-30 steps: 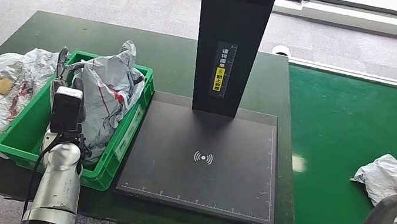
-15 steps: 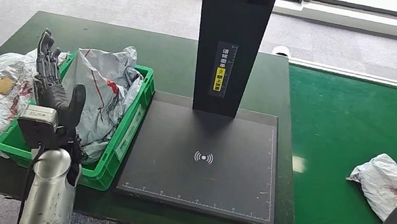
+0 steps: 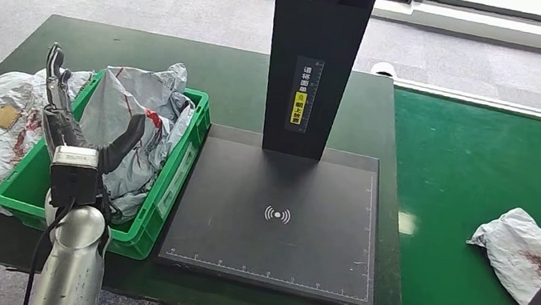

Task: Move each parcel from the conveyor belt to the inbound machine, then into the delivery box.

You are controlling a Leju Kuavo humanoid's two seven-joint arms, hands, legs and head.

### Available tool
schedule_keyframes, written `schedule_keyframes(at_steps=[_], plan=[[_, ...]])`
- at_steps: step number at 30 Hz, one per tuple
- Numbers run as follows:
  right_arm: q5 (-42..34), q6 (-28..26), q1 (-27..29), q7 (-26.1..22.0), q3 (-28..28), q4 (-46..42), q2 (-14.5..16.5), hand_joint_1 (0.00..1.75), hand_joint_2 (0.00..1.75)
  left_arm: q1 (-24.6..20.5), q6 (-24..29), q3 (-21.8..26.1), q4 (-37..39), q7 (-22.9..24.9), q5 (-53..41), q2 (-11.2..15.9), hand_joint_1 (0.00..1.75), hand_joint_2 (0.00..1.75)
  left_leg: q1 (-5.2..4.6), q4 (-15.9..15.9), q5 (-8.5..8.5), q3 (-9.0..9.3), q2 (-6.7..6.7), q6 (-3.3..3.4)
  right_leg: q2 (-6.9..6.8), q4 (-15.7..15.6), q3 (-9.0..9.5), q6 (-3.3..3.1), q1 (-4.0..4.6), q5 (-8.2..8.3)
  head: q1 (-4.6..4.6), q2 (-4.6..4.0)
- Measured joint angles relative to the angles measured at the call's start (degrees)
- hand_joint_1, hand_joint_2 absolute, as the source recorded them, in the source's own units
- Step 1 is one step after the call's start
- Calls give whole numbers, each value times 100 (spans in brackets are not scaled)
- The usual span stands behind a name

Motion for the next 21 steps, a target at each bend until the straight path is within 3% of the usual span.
schedule_keyframes(at_steps=[8, 10, 14, 18, 21], plan=[[85, 0, -26, 0, -121, 102, 0, 0, 175, 5, 160, -37, 9, -10, -105, 0, 0, 175, 0, 0, 0, 0, 0, 0, 0, 0, 0, 0, 0, 0, 0, 0], [309, 0, -94, 0, -279, 246, -1, 0, 175, 69, -294, -124, -109, -133, 417, 13, 0, 175, 0, 0, 0, 1, 1, 0, 0, 0, 1, 0, 0, 0, -1, 0], [1331, 0, -531, 3, -1083, 992, -10, 0, 175, 430, -1874, -538, -677, -262, 2084, 92, 0, 175, -1, 1, -1, 0, 1, 1, 1, 0, 2, 0, -1, 0, 0, 0], [2616, 7, -1436, 16, -2392, 2086, -82, 0, 0, 673, -2626, -762, -993, -273, 2551, 117, 0, 175, -3, 4, -1, 3, 0, 4, -1, -3, 3, 4, -3, 3, 0, 0], [3608, 15, -2129, 97, -3519, 2918, -282, 0, 0, 780, -2774, -820, -1020, -272, 2615, 120, 0, 175, -6, 5, 2, 2, -4, 9, -6, -4, 6, 9, -6, 6, -1, 0]])
